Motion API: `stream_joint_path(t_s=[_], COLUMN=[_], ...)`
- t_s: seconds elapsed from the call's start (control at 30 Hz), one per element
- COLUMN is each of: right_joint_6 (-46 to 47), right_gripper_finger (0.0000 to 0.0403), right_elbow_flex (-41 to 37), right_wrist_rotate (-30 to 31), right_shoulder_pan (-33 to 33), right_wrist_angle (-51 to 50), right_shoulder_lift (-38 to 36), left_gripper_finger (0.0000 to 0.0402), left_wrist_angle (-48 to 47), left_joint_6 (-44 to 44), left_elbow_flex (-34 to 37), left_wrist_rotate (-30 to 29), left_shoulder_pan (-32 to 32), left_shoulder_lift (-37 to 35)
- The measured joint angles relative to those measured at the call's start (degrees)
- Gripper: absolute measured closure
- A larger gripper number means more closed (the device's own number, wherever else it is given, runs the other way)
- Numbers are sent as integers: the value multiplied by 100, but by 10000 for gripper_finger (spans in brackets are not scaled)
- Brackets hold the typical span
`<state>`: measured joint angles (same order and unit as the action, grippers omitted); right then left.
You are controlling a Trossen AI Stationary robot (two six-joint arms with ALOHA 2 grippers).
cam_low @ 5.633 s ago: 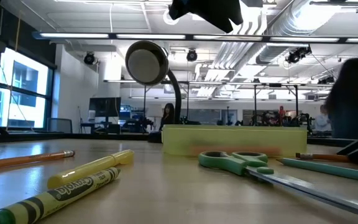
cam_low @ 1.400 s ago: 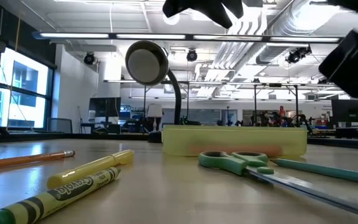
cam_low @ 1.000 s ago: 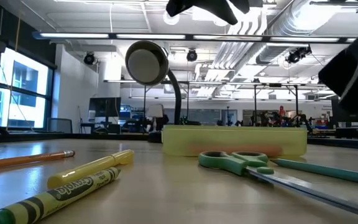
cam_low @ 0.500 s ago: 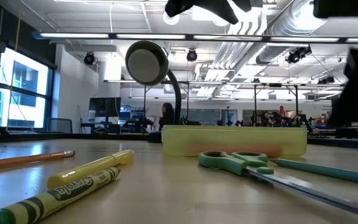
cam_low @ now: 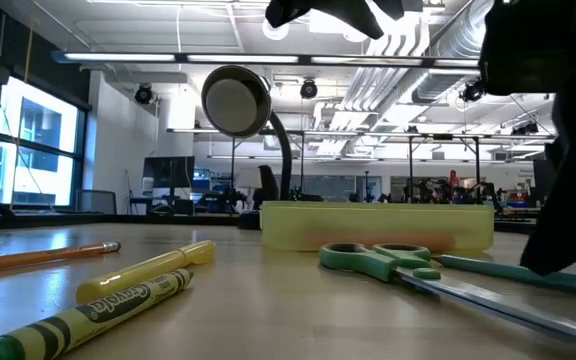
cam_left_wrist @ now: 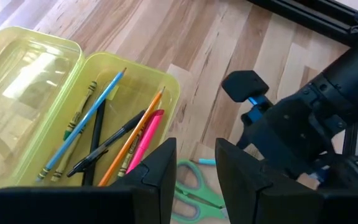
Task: Pick & place school supplies into a supply box
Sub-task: Put the light blue pencil into the yellow supply box
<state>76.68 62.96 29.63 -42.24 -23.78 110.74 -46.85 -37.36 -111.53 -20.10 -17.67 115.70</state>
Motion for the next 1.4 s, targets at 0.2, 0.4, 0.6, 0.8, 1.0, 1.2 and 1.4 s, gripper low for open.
stream_joint_path(t_s=[0.2, 0.4, 0.6, 0.8, 1.0, 1.2, 1.4], right_joint_6=[-465, -1261, -2775, -3338, -2971, -1396, -170], right_gripper_finger=[305, 305, 305, 305, 305, 305, 305], right_elbow_flex=[9, 8, -2, 2, 9, -15, -28], right_wrist_rotate=[50, -5, -12, -121, -360, 60, 882], right_shoulder_pan=[52, 22, -22, -22, -59, -307, -492], right_wrist_angle=[-328, -466, -464, -446, -560, -758, -795], right_shoulder_lift=[17, 18, 26, 26, 17, 30, 55], left_gripper_finger=[259, 259, 259, 259, 259, 259, 259], left_wrist_angle=[-7, -45, -46, -46, -46, -93, -94], left_joint_6=[0, 0, 2, 2, 2, 0, 2], left_elbow_flex=[0, 0, 0, 0, 0, 0, 0], left_wrist_rotate=[2, 2, 2, 0, 0, 2, 0], left_shoulder_pan=[0, 0, 0, 0, 0, 2, 0], left_shoulder_lift=[0, 0, 0, 0, 0, 0, 0])
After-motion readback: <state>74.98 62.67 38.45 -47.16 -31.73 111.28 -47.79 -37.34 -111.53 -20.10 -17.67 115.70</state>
